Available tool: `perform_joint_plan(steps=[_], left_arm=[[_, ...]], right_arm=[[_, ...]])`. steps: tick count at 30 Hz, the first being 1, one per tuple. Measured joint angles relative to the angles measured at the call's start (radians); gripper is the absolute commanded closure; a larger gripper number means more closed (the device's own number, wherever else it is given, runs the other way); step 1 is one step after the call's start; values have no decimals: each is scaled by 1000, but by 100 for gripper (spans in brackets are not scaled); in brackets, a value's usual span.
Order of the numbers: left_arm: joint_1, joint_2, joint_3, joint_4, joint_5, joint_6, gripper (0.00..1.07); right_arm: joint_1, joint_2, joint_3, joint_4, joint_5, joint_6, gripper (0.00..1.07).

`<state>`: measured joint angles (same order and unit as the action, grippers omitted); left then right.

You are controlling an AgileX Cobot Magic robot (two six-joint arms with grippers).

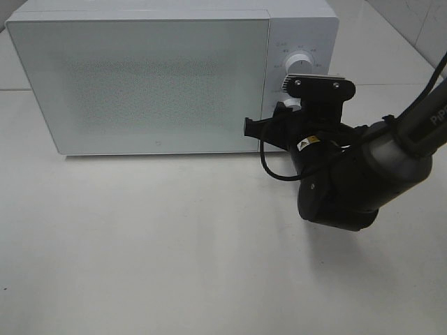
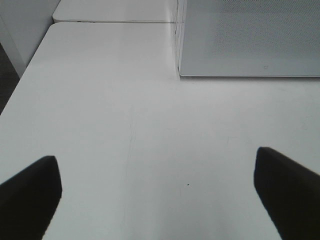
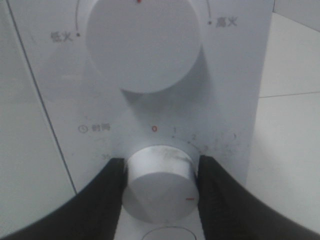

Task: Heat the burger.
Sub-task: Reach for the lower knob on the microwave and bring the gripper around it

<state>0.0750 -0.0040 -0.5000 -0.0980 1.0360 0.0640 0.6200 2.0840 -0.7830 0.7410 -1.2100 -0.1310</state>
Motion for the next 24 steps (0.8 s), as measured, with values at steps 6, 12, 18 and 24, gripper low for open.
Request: perform_joint_plan(steps=[6, 12, 18, 24], left_arm=[[0, 0, 0, 0, 0, 0, 9], [0, 0, 0, 0, 0, 0, 9], [0, 0, 0, 0, 0, 0, 9], [0, 0, 0, 0, 0, 0, 9]], right_arm=[[-1, 0, 0, -8, 0, 249, 98], [-2, 0, 2, -12, -1, 509, 98], [-2, 2, 3, -12, -1, 735, 98], [-5, 3, 3, -18, -3, 959, 98]])
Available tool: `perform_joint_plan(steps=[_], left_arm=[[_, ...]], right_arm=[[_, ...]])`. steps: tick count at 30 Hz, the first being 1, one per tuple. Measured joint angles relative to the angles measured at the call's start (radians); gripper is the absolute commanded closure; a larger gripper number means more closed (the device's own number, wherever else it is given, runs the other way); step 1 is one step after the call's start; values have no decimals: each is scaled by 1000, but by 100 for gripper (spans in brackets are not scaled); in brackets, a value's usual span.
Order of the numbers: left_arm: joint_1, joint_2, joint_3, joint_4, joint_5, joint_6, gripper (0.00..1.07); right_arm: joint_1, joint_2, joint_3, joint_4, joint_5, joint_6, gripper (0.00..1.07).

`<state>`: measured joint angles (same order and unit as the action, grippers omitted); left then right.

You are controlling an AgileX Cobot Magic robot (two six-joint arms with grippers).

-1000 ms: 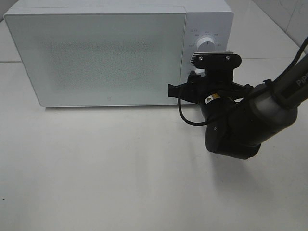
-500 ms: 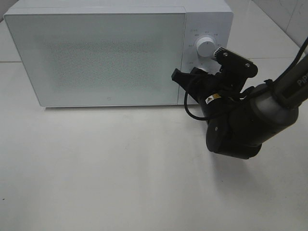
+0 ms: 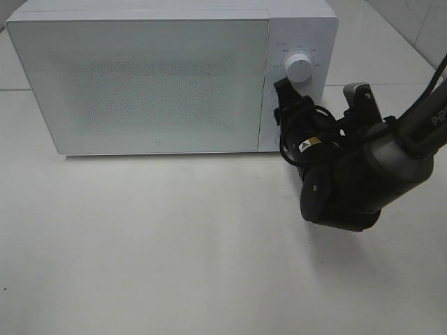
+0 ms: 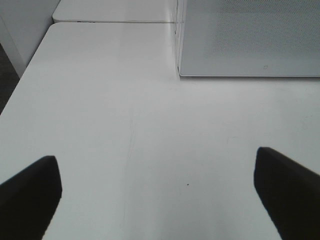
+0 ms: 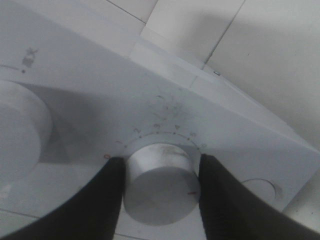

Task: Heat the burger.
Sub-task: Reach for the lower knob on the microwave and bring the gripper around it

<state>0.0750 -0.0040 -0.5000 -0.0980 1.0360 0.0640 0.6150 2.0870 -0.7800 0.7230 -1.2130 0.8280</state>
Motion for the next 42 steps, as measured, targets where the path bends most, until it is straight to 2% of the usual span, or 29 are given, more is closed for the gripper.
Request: perform_joint_plan(steps=[23, 42], left_arm=[[0, 0, 0, 0, 0, 0, 9], [0, 0, 0, 0, 0, 0, 9]], right_arm=[[0, 4, 0, 2, 2, 716, 97], [0, 4, 0, 3, 3, 739, 91]])
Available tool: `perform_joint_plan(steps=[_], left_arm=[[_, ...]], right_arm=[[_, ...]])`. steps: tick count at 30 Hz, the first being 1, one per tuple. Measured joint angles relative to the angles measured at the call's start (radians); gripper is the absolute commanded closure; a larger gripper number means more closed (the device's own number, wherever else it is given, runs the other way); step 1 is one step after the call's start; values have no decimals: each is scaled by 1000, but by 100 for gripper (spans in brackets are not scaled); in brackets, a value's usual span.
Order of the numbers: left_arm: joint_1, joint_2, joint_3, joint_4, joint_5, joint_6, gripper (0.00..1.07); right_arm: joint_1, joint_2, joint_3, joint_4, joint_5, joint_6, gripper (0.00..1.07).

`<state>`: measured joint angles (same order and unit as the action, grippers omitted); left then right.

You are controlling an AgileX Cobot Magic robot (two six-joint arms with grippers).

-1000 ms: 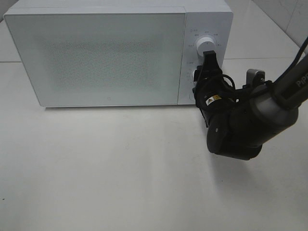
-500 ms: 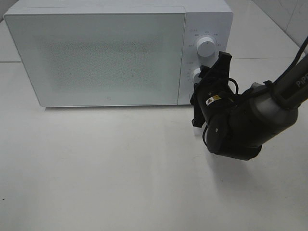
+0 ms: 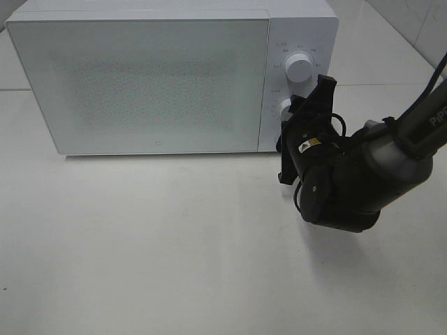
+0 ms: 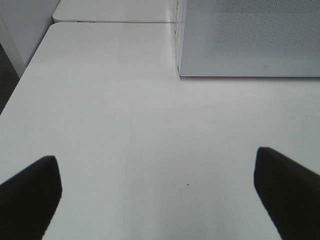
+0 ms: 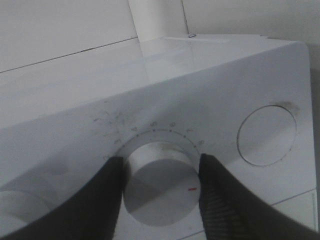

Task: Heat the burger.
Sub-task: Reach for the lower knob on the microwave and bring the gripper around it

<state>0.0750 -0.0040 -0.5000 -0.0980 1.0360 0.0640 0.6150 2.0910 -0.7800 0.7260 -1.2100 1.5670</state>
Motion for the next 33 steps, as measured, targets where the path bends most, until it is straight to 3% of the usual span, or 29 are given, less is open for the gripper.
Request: perform_joint_plan(steps=[5, 14, 15, 16, 18, 21, 33], left_arm=[[0, 0, 0, 0, 0, 0, 9], [0, 0, 0, 0, 0, 0, 9], [0, 0, 0, 0, 0, 0, 9], [0, 0, 0, 0, 0, 0, 9], [0, 0, 0, 0, 0, 0, 9], [0, 0, 0, 0, 0, 0, 9], [0, 0, 0, 0, 0, 0, 9]], right_arm=[[0, 0, 0, 0, 0, -22, 85], [0, 0, 0, 3, 0, -53, 63], [0, 0, 0, 4, 0, -70, 55], [0, 0, 0, 4, 0, -70, 55], [0, 0, 0, -21, 0, -97, 43], [5, -16, 6, -48, 2, -122, 34], [6, -117, 137, -135, 12, -207, 32]])
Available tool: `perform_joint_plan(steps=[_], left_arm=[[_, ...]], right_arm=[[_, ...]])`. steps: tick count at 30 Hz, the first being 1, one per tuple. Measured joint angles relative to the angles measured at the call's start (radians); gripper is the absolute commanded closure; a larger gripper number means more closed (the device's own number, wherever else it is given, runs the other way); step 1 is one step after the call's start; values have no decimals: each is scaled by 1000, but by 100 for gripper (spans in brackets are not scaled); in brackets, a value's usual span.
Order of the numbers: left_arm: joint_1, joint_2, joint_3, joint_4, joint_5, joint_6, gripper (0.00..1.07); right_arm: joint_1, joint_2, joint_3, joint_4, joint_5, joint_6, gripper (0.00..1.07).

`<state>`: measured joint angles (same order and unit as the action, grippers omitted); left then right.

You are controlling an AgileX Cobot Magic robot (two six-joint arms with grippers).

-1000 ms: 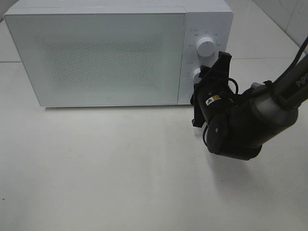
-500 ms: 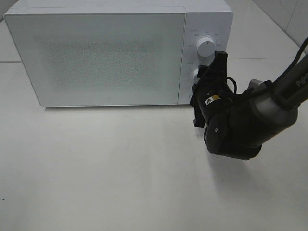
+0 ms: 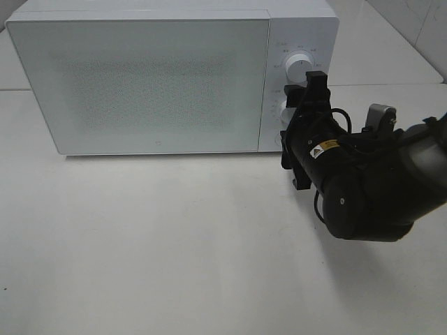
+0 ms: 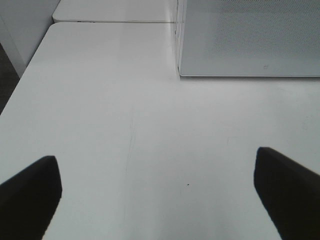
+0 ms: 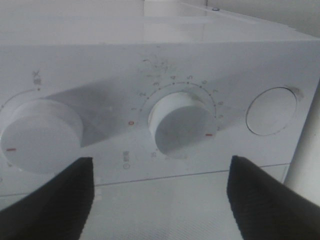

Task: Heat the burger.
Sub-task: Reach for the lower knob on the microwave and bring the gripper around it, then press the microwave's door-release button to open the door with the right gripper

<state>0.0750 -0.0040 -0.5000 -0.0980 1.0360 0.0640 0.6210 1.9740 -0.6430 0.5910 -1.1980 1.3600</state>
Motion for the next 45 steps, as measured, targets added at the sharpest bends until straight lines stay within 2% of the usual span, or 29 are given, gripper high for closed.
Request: perform_joint_plan(steps=[6, 12, 13, 14, 16, 17, 19, 20, 23, 26, 27, 29, 31, 38, 40, 43, 45], left_arm=[[0, 0, 0, 0, 0, 0, 9], [0, 0, 0, 0, 0, 0, 9], [0, 0, 0, 0, 0, 0, 9], [0, 0, 0, 0, 0, 0, 9], [0, 0, 0, 0, 0, 0, 9], [0, 0, 0, 0, 0, 0, 9], [0, 0, 0, 0, 0, 0, 9], [0, 0, 0, 0, 0, 0, 9], [0, 0, 0, 0, 0, 0, 9], [0, 0, 0, 0, 0, 0, 9], [0, 0, 0, 0, 0, 0, 9], [0, 0, 0, 0, 0, 0, 9], [0, 0, 0, 0, 0, 0, 9], [0, 0, 0, 0, 0, 0, 9], [0, 0, 0, 0, 0, 0, 9], [0, 0, 0, 0, 0, 0, 9], [0, 0, 0, 0, 0, 0, 9]], right_arm=[[0, -81, 64, -39, 72, -104, 33], [0, -206, 97, -60, 250, -337, 33], [0, -249, 98, -60, 330, -449, 33], [0, -249, 98, -60, 330, -449, 33], [0, -318, 99, -44, 440, -662, 33], [0, -318, 99, -44, 440, -662, 33], [0, -390, 97, -4, 546, -883, 33], [0, -390, 97, -4, 546, -883, 33], [0, -483, 65, 71, 716, -1266, 33], [0, -496, 60, 89, 741, -1325, 33], [0, -527, 46, 124, 795, -1453, 33], [0, -540, 39, 142, 824, -1520, 33], [0, -571, 22, 185, 905, -1695, 33], [-26, -635, 17, 232, 1069, -1894, 33], [-82, -662, 17, 219, 1166, -1910, 33], [-105, -673, 17, 210, 1198, -1911, 33], [-187, -724, 17, 142, 1329, -1905, 33]])
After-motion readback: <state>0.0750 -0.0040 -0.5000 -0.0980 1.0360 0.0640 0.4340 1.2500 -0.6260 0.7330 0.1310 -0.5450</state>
